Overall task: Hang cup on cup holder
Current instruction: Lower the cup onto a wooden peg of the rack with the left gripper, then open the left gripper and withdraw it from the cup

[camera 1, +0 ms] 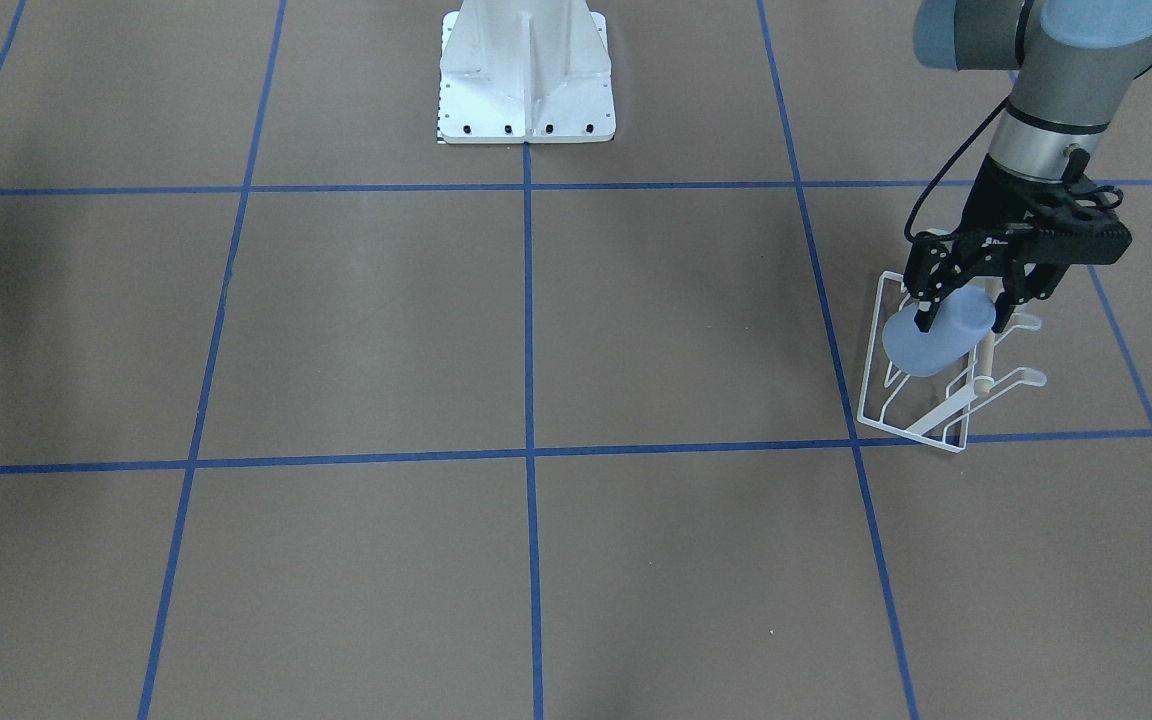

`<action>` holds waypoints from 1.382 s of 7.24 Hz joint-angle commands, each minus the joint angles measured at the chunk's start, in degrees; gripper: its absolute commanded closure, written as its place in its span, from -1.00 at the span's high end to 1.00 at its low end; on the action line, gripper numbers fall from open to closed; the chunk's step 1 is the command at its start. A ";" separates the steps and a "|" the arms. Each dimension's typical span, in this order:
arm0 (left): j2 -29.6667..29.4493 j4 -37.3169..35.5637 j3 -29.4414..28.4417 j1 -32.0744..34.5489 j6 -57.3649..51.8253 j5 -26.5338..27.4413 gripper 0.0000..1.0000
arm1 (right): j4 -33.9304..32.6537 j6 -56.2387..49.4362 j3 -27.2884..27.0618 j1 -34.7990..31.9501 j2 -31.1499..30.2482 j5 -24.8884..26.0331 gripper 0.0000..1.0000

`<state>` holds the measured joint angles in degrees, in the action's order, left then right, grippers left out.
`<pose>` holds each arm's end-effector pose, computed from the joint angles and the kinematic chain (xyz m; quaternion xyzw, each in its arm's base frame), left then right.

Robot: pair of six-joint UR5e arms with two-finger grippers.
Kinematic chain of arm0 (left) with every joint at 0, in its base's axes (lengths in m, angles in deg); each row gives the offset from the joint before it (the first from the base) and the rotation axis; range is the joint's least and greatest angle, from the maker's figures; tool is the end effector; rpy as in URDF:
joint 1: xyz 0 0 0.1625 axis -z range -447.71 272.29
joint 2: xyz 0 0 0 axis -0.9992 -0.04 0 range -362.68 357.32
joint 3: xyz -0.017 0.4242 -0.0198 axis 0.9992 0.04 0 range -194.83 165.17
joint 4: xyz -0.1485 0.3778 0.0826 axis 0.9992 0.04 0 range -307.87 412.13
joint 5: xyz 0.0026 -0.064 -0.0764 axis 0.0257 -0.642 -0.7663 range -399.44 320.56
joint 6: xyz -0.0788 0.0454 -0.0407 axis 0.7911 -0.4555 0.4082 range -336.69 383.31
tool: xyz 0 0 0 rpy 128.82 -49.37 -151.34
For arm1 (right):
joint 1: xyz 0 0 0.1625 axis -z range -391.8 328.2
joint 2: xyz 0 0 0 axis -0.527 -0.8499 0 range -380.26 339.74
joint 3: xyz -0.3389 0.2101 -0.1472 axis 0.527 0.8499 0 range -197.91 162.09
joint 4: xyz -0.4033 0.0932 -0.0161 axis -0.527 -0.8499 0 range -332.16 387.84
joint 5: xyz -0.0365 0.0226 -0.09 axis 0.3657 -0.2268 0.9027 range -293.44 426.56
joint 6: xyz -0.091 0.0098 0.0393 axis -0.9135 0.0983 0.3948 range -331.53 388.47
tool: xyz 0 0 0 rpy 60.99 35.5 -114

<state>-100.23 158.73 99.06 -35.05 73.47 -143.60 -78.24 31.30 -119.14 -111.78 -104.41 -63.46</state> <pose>0.2343 -0.4867 0.3696 0.2140 0.3607 -0.0513 0.9064 -0.0221 -0.5234 0.5447 -0.0301 -0.3410 -0.0619 0.9376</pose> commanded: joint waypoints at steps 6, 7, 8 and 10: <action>0.43 -3.74 0.63 9.77 -10.91 -13.99 0.97 | 0.00 -0.11 -0.72 -2.72 -0.48 -0.41 1.00; 0.61 -8.29 0.46 15.31 -19.14 -19.36 0.97 | 0.00 -0.11 -0.54 -3.68 -0.84 -0.33 1.00; 4.44 -10.86 0.29 19.55 -29.58 -19.85 0.97 | 0.09 -0.11 -0.37 -4.65 -1.19 -0.24 1.00; 9.99 -11.58 -2.69 24.50 -39.44 -20.03 0.97 | 0.09 -0.11 -0.01 -7.02 -1.54 -0.15 1.00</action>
<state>-93.68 148.19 97.83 -13.44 39.41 -163.22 -78.16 31.19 -119.31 -117.20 -105.69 -63.69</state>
